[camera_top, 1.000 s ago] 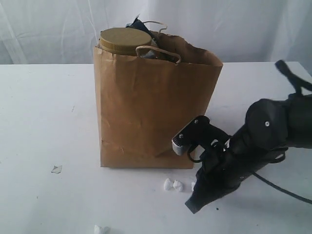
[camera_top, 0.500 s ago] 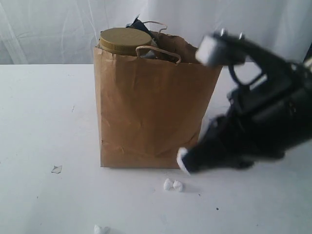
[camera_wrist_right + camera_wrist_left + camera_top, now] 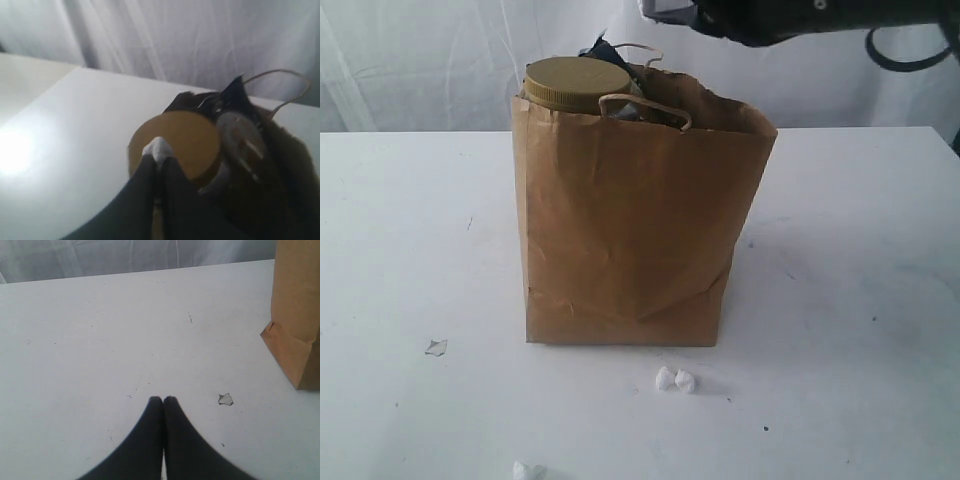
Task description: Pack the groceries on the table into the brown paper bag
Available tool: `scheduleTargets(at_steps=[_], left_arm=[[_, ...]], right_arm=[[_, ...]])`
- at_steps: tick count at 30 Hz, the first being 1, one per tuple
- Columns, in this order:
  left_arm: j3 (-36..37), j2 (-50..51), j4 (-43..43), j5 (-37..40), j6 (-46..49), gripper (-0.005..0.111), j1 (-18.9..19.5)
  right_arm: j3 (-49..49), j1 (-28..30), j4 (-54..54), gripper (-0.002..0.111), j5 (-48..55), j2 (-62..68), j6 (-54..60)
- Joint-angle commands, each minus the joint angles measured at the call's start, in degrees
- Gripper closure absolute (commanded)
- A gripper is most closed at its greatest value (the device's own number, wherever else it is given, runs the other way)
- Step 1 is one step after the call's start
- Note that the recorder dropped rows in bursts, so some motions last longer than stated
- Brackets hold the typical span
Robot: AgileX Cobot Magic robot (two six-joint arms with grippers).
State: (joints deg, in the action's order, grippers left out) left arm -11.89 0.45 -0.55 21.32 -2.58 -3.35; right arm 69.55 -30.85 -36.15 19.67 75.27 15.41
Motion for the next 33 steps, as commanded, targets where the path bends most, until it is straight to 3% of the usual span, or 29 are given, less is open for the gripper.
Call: scheduleTargets(at_steps=[1,7,16,18,27,33], left_arm=[[0.1,-0.5,-0.6,-0.2,-0.1,0.107,-0.4],[0.1,-0.5,-0.6,-0.2,-0.1,0.107,-0.4],[0.1,-0.5,-0.6,-0.2,-0.1,0.107,-0.4],[0.1,-0.5,-0.6,-0.2,-0.1,0.107,-0.4],[0.1,-0.5,-0.6,-0.2,-0.1,0.107,-0.4],[0.1,-0.5,-0.6,-0.2,-0.1,0.107,-0.4]], right_arm=[[1.3,0.0,0.0,0.108,-9.7,5.0,-0.1],[1.3,0.0,0.2,0.104,-3.7,9.0,8.3],[1.3,0.0,1.6,0.066,-2.7,9.9,10.1],[1.3,0.0,1.6,0.062,-2.7,9.9,10.1],[1.3,0.1,2.4,0.062,-2.1,5.3,10.1],[1.3,0.1,14.8,0.074,4.3,-0.6,9.7]])
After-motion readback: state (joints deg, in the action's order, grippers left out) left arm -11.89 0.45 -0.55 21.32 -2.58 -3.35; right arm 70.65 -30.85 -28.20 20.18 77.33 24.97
